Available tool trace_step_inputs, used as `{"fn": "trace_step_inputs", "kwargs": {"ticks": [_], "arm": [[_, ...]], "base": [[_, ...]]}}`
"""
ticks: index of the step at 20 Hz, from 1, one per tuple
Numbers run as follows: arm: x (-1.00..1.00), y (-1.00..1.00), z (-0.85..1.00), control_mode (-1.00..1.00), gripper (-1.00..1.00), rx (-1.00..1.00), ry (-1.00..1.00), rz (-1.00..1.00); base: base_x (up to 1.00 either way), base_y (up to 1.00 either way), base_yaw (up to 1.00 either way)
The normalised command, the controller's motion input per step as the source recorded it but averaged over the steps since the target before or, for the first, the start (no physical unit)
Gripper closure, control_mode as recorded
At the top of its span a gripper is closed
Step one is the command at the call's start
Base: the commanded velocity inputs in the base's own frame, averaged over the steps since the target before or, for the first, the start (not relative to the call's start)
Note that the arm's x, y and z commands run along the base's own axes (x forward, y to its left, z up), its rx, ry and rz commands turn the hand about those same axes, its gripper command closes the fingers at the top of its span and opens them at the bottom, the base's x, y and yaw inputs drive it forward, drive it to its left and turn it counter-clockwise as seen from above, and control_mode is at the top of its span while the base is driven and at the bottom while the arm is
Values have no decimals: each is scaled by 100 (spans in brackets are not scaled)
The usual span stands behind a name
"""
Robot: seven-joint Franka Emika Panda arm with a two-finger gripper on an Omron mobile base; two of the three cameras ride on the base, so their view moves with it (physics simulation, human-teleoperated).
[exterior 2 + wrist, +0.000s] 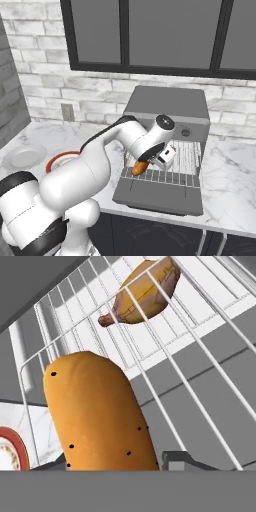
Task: Open the toaster oven door. Place the hotdog bun on the top rack in the toaster oven and place the chicken drumstick on the bottom rack.
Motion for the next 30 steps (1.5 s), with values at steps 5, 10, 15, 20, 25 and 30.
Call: {"fn": "trace_step_inputs", "kwargs": {"ticks": [5,10,15,20,25,30], "arm": [[8,-14,5,-100,100,0,12,0],[0,-23,0,-100,100,0,7,0],[6,-12,-9,-100,100,0,-1,1],[15,-6,0,-100,100,0,0,0],[10,-5,-27,-100,100,0,2,1],[7,-7,-24,-100,100,0,2,4]], "base": [[0,0,0],[0,0,0],[0,0,0],[0,0,0],[0,0,0],[0,0,0]]}}
